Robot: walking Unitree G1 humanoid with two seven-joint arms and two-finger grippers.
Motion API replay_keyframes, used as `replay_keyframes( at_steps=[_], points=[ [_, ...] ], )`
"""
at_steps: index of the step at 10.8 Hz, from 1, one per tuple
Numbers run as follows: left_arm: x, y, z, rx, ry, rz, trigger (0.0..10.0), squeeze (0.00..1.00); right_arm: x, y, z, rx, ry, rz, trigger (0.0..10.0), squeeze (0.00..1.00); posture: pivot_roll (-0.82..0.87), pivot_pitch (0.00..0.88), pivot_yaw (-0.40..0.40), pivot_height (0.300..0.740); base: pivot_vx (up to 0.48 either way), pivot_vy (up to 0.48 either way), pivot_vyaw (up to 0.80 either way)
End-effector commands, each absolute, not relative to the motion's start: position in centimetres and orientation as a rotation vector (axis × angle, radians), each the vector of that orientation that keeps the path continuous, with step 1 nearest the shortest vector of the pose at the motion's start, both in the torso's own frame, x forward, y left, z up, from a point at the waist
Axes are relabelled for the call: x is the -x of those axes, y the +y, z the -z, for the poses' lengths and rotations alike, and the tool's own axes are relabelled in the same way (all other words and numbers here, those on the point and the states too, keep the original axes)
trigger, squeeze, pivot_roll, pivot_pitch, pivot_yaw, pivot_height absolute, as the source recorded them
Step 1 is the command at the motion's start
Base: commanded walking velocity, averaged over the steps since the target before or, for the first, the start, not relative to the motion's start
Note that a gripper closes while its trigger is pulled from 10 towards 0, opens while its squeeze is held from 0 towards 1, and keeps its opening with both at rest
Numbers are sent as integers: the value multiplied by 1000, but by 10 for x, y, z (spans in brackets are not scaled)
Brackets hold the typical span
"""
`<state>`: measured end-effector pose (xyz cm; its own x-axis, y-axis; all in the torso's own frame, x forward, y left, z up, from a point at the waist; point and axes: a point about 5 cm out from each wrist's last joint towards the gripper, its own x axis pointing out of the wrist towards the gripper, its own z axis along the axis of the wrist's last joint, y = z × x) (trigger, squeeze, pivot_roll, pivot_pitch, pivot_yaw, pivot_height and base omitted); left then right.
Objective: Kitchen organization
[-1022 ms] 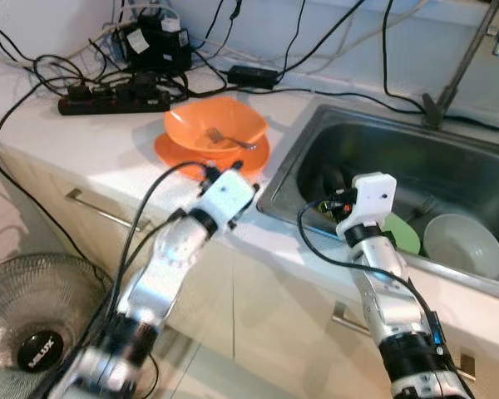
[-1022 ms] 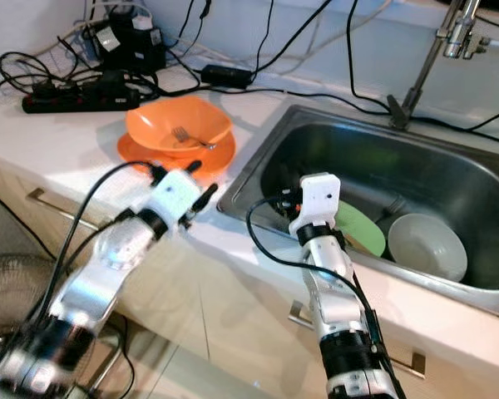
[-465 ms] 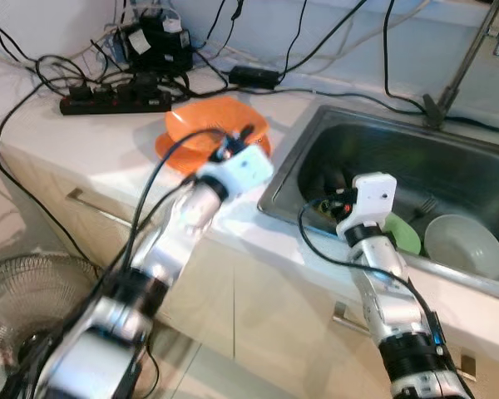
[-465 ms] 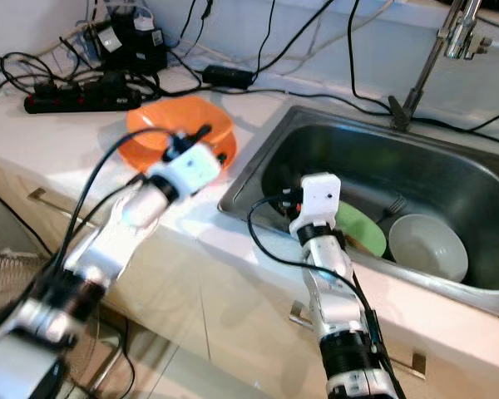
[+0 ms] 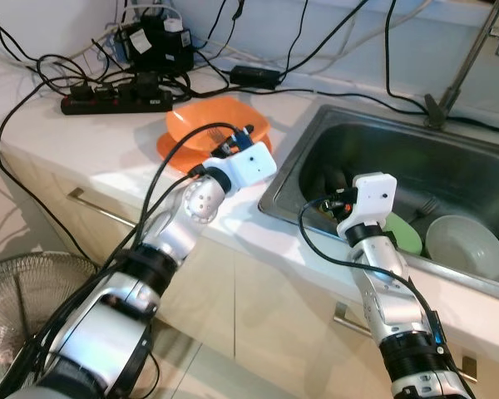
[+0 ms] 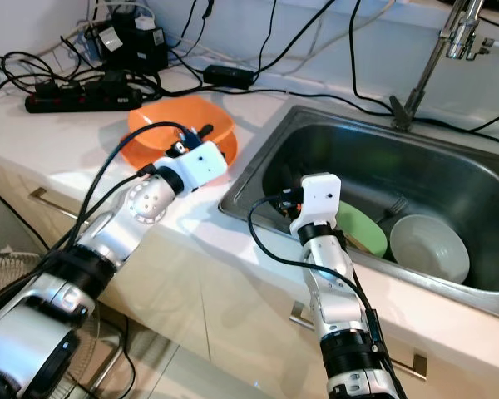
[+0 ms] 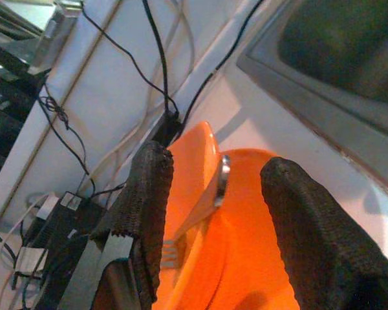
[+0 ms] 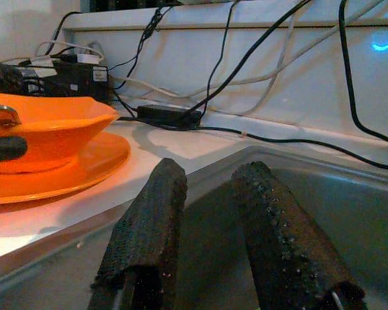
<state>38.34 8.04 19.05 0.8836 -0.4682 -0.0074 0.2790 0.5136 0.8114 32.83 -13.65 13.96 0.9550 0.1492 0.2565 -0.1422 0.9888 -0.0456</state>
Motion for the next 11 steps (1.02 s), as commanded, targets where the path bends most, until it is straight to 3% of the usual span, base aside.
replay_keyframes(
  at_steps=[1,2,11],
  points=[
    [-385,76,-195,-947,-240,459,10000,0,-330,-138,-140,26,-252,-140,10000,0,172,7,-7,740,0,0,0],
    [-386,76,-194,-950,-240,453,0,0,-329,-138,-140,26,-252,-141,10000,0,172,7,-7,740,0,0,0],
    [-387,73,-189,-988,-247,442,0,0,-327,-128,-137,10,-241,-161,10000,0,172,6,-10,740,0,0,0]
  ],
)
